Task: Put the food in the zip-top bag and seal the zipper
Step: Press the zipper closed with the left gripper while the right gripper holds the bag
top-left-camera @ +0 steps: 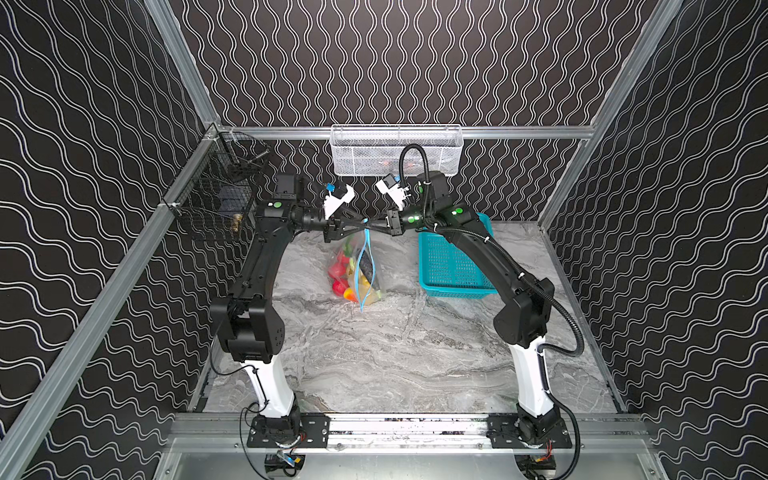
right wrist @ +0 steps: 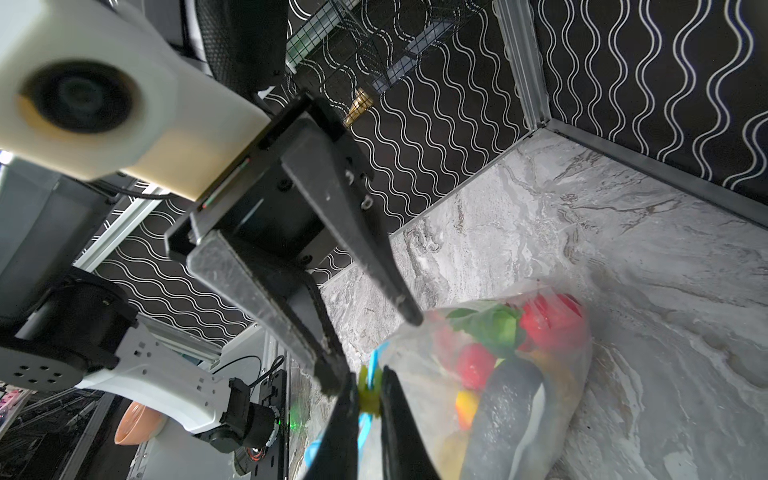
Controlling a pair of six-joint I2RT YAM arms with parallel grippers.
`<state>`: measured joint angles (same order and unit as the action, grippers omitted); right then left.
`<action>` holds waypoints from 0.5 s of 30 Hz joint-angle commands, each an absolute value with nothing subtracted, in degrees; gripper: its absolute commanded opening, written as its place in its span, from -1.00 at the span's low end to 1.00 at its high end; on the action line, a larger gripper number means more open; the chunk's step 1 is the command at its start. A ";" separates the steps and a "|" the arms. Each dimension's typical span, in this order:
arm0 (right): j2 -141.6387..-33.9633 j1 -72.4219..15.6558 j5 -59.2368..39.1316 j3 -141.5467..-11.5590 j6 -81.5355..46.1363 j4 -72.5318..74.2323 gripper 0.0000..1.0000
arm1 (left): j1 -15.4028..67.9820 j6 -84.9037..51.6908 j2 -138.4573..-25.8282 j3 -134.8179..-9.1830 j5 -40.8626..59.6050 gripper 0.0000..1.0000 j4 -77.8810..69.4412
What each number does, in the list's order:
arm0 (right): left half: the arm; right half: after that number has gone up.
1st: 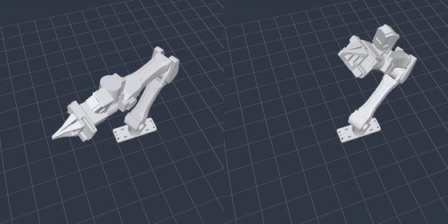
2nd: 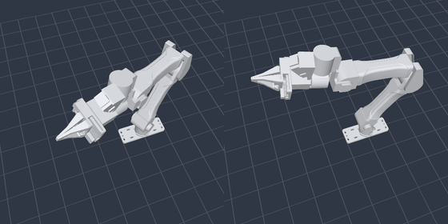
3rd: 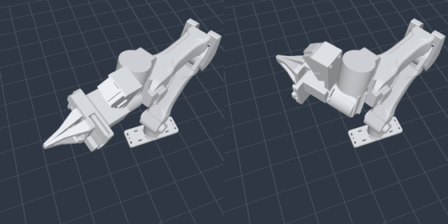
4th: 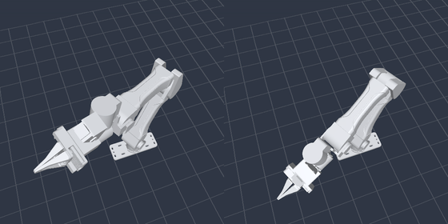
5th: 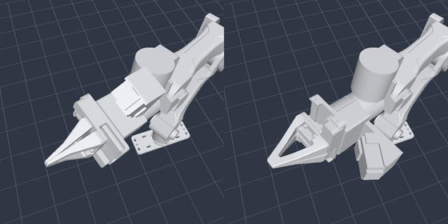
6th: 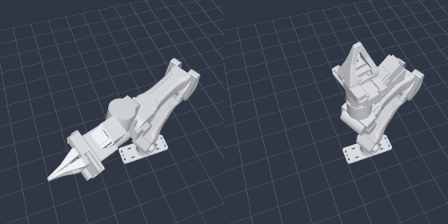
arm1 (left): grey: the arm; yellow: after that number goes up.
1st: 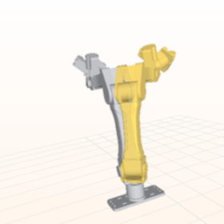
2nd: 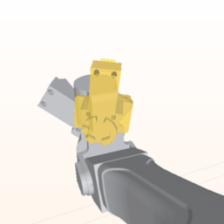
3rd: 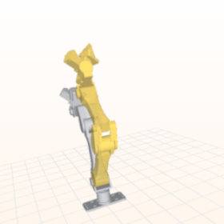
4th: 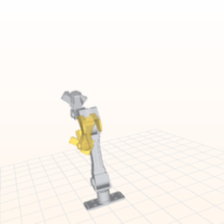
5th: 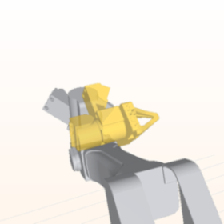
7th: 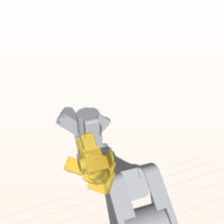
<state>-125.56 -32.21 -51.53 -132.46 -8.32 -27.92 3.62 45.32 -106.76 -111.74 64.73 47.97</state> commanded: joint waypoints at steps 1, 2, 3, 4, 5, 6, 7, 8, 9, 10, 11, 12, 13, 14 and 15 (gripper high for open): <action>-125.68 -32.59 -54.34 -133.17 -7.57 -25.92 -0.75 | 4.20 43.75 -106.75 -111.75 66.49 -0.39 45.66; -125.68 -32.60 -54.62 -133.09 -7.56 -25.84 -0.75 | 4.30 43.55 -106.69 -111.57 66.53 -0.44 45.33; -125.68 -32.54 -54.75 -133.07 -7.52 -25.75 -0.76 | 4.35 43.10 -106.50 -111.30 66.62 -0.51 44.98; -125.61 -32.61 -54.84 -133.01 -7.47 -25.62 -0.76 | 4.37 42.81 -106.49 -111.12 66.71 -0.58 44.80; -125.59 -32.54 -54.78 -132.94 -7.40 -25.66 -0.75 | 4.48 42.37 -106.39 -111.06 66.71 -0.68 44.56; -125.59 -32.52 -54.84 -132.91 -7.34 -25.66 -0.76 | 4.48 41.99 -106.36 -110.96 66.79 -0.75 44.28; -125.59 -32.52 -54.93 -132.93 -7.31 -25.66 -0.76 | 4.48 41.63 -106.28 -110.79 66.87 -0.87 44.01; -125.51 -32.52 -55.00 -132.84 -7.21 -25.68 -0.76 | 4.48 40.90 -106.24 -110.74 66.96 -1.00 43.63; -125.50 -32.56 -54.96 -132.82 -7.21 -25.66 -0.76 | 4.48 40.14 -106.21 -110.66 66.98 -1.00 43.28; -125.44 -32.52 -54.98 -132.82 -7.13 -25.66 -0.75 | 4.48 39.49 -106.17 -110.61 67.11 -1.00 42.79; -125.45 -32.52 -54.93 -132.85 -7.08 -25.66 -0.76 | 4.48 38.56 -106.14 -110.57 67.23 -1.00 42.27; -125.50 -32.52 -54.90 -132.85 -7.03 -25.66 -0.75 | 4.48 37.52 -106.01 -110.44 67.24 -1.00 41.72; -125.49 -32.52 -54.85 -132.80 -7.03 -25.69 -0.75 | 4.48 36.08 -105.92 -110.26 67.33 -1.00 40.88; -125.37 -32.43 -54.69 -132.80 -6.99 -25.66 -0.74 | 4.48 34.81 -105.81 -109.96 67.35 -1.00 40.09; -125.37 -32.43 -54.50 -132.72 -7.12 -25.66 -0.73 | 4.48 33.58 -105.62 -109.80 67.35 -1.00 39.49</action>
